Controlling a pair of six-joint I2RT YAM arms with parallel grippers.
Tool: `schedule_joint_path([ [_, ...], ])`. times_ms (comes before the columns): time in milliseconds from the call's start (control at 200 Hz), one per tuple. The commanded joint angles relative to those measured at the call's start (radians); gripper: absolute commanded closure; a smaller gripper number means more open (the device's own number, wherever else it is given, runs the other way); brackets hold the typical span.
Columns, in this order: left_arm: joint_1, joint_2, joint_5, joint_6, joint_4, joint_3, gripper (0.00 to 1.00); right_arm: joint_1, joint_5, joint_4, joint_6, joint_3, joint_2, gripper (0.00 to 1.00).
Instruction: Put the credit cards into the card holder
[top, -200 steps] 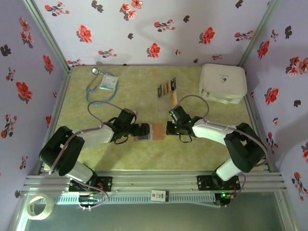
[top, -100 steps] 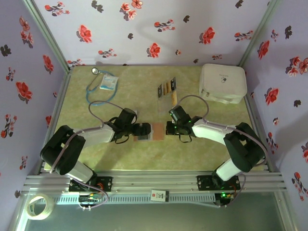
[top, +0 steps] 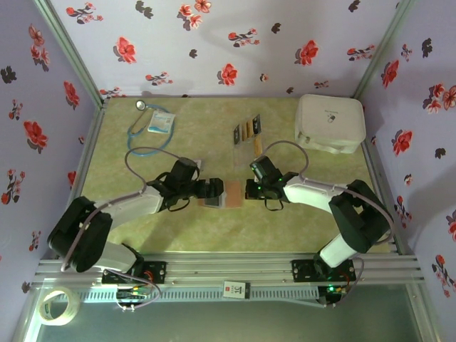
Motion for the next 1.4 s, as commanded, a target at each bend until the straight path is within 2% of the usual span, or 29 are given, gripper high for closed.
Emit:
schedule_joint_path([
  [0,-0.011,-0.040,0.041,-0.006,0.009,0.027,0.00,-0.004,-0.016,0.016,0.003,0.016,0.027,1.00],
  [170,-0.032,-0.014,0.077,-0.037,0.049,0.055,0.00,-0.004,-0.025,0.030,0.010,0.022,0.039,1.00],
  [480,-0.120,0.075,0.071,-0.108,0.157,0.111,0.00,-0.009,-0.034,0.050,0.022,0.024,0.046,1.00],
  [620,-0.150,0.137,0.041,-0.146,0.209,0.108,0.00,-0.034,-0.041,0.061,0.033,0.007,0.022,0.82],
  [760,-0.160,0.185,0.009,-0.194,0.280,0.074,0.00,-0.059,-0.039,0.043,0.036,-0.017,-0.030,0.73],
  [1000,-0.163,0.236,-0.052,-0.241,0.343,0.004,0.00,-0.110,-0.002,-0.022,0.030,-0.069,-0.142,0.67],
  [1240,-0.163,0.266,-0.080,-0.245,0.309,-0.016,0.00,-0.127,-0.006,-0.046,0.034,-0.098,-0.237,0.66],
  [1395,-0.162,0.227,-0.079,-0.217,0.244,0.023,0.00,-0.125,-0.052,-0.024,0.048,-0.110,-0.290,0.66],
])
